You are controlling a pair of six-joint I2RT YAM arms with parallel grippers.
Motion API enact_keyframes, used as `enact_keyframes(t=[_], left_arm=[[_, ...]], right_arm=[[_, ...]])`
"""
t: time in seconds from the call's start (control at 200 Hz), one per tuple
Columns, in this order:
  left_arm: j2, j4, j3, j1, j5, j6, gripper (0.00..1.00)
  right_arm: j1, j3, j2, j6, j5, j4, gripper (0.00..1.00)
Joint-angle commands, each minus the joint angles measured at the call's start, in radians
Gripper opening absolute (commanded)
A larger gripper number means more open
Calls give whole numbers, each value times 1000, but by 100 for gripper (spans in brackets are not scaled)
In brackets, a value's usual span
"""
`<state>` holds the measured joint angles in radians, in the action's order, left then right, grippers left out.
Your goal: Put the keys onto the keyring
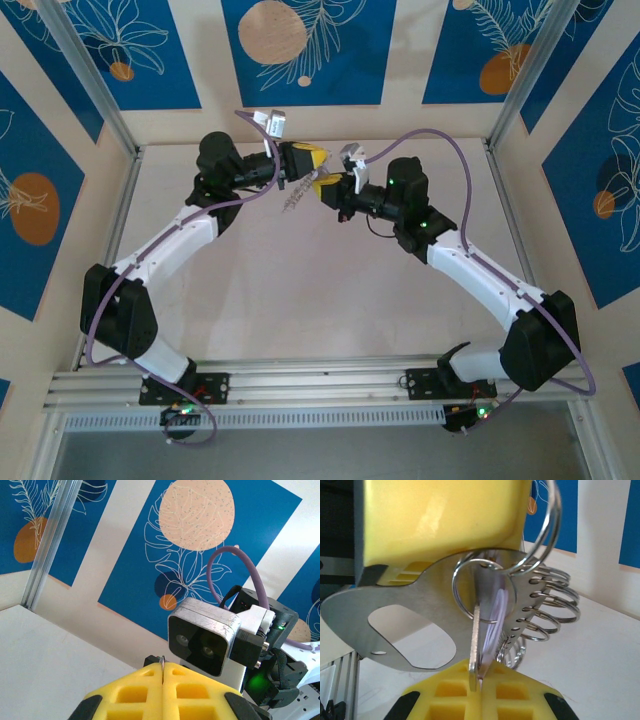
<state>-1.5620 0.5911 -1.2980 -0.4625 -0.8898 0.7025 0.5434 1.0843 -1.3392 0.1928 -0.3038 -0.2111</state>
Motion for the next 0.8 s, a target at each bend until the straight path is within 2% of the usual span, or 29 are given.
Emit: enact_keyframes(t=[0.0, 0.065, 0.17, 0.235, 0.56, 0.795], left_arm=[[-9, 73, -14, -15, -15, 18, 0], [-11, 73, -15, -16, -14, 18, 0], [-10, 77, -11, -16, -6, 21, 0], [-10, 86, -6, -15, 3, 29, 0], [-35, 210, 17, -16, 17, 126, 0], [-38, 264, 45, -16, 59, 178, 0]], right_arm=[[18, 20, -19, -21, -31, 52, 0], [12, 17, -14, -12, -26, 52, 0], [-4, -3, 14, 6, -20, 58, 30], [-18, -29, 43, 17, -18, 59, 37], [-66, -154, 231, 36, 51, 76, 39], [-69, -114, 240, 34, 80, 23, 42]])
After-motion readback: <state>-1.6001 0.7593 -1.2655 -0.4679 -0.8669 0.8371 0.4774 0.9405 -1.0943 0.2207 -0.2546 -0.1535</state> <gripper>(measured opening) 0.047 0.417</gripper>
